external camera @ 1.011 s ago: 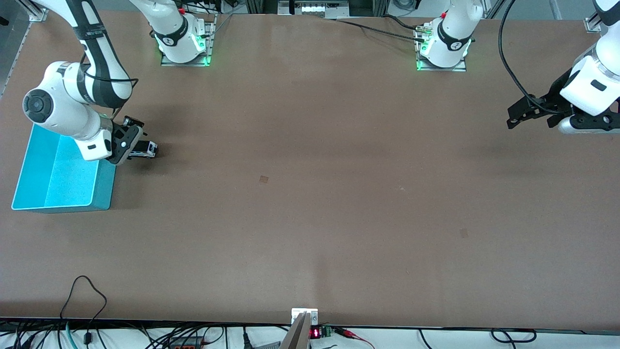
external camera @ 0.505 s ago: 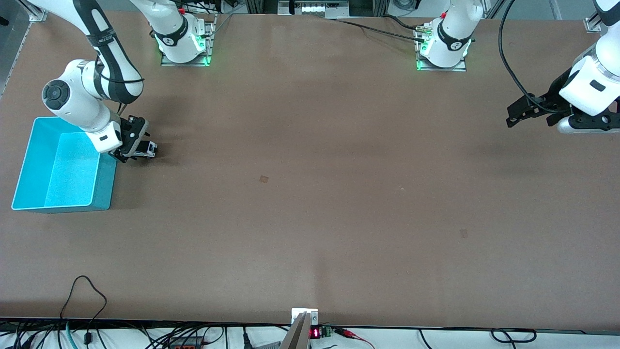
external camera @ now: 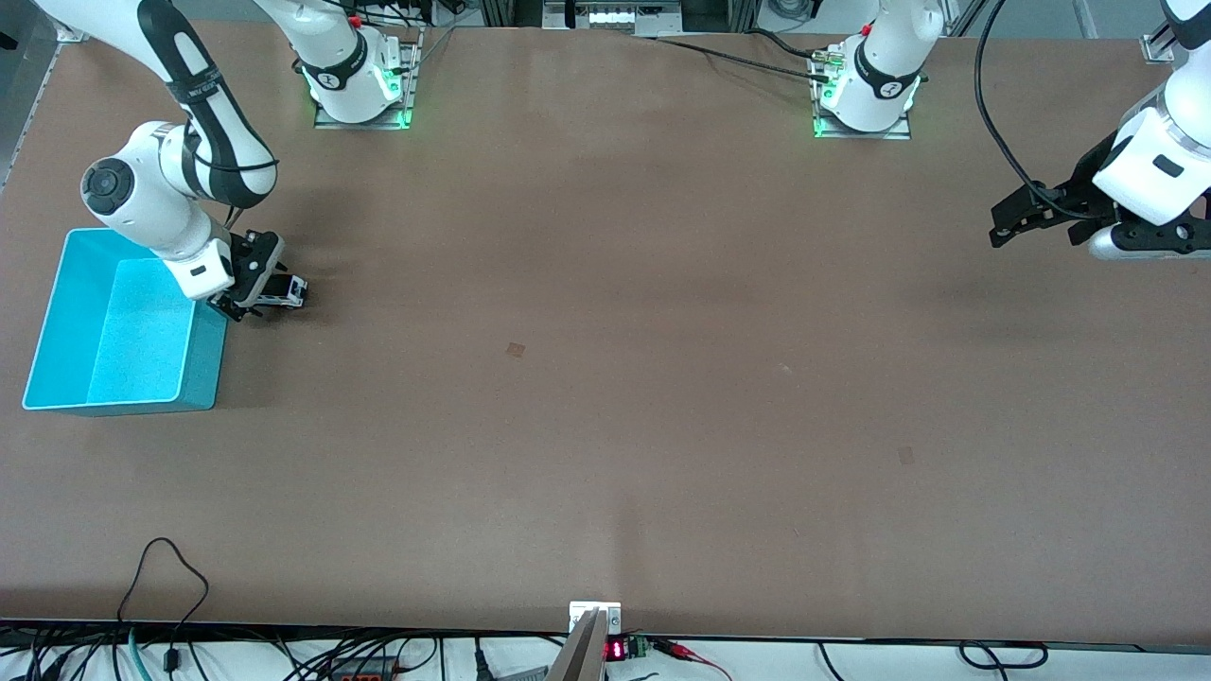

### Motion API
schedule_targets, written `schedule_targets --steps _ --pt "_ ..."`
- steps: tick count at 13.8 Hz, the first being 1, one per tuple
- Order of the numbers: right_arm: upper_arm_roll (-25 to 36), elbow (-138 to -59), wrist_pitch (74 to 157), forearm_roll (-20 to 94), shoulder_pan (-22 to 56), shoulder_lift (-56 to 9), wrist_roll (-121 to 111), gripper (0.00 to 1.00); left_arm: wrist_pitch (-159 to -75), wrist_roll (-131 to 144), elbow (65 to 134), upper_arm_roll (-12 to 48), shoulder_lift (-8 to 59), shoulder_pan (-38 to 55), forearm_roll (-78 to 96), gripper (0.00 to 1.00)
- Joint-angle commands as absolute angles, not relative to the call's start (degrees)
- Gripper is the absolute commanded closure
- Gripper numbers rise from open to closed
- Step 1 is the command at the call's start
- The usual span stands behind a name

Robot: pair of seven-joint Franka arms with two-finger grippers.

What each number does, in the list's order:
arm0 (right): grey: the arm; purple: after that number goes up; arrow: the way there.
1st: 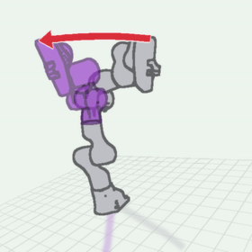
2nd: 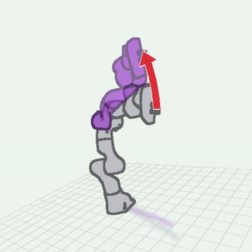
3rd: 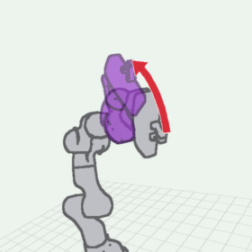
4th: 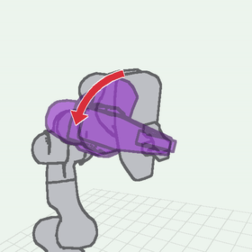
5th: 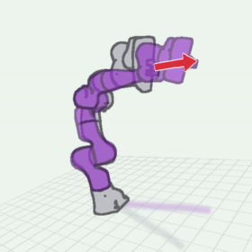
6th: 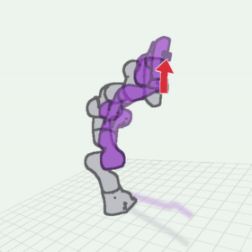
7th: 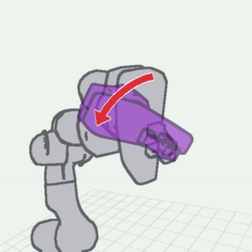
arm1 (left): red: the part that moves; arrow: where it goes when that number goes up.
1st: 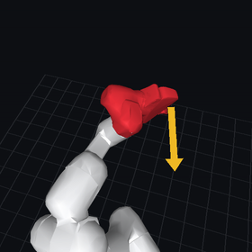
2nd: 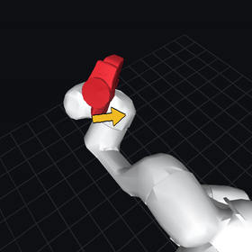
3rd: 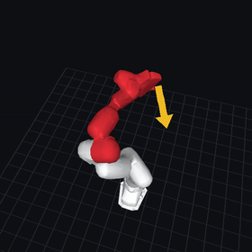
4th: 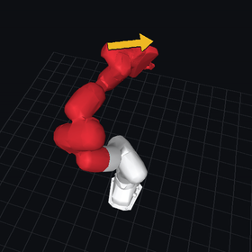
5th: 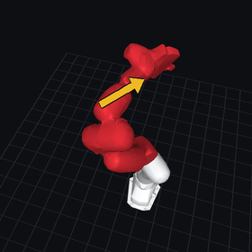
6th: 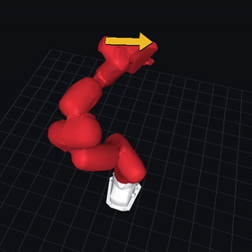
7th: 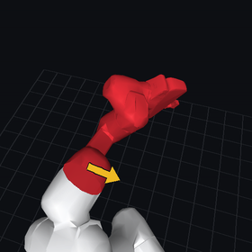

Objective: Wind and store white jeep toy
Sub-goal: 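Close the right gripper on the jeep and lift it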

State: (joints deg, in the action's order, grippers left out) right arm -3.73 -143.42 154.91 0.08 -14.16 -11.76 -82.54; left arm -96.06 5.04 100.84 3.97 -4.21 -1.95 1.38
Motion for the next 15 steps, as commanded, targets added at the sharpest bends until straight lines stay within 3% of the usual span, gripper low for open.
schedule_targets --steps 1,3,6,11,15 --pt "-4.5 -143.9 155.9 -0.1 -15.2 -11.5 -84.1 0.44 -94.4 3.7 98.8 3.6 -3.3 -1.7 1.9 0.0" --pt "-4.6 -143.9 155.9 -0.1 -15.2 -11.5 -84.1 0.74 -94.4 3.7 98.8 3.6 -3.3 -1.7 1.9 0.0" --pt "-4.8 -143.1 155.7 0.3 -15.0 -11.3 -83.6 0.99 -94.4 3.7 98.7 3.7 -3.3 -1.6 1.9 0.0" --pt "-9.0 -136.5 155.3 2.7 -13.7 -10.9 -80.2 1.0 -94.4 3.7 98.7 3.7 -3.3 -1.6 1.9 0.0" --pt "-10.8 -124.7 146.6 4.6 -12.7 -11.5 -69.5 1.0 -94.3 3.7 98.7 3.7 -3.3 -1.6 1.9 0.0"
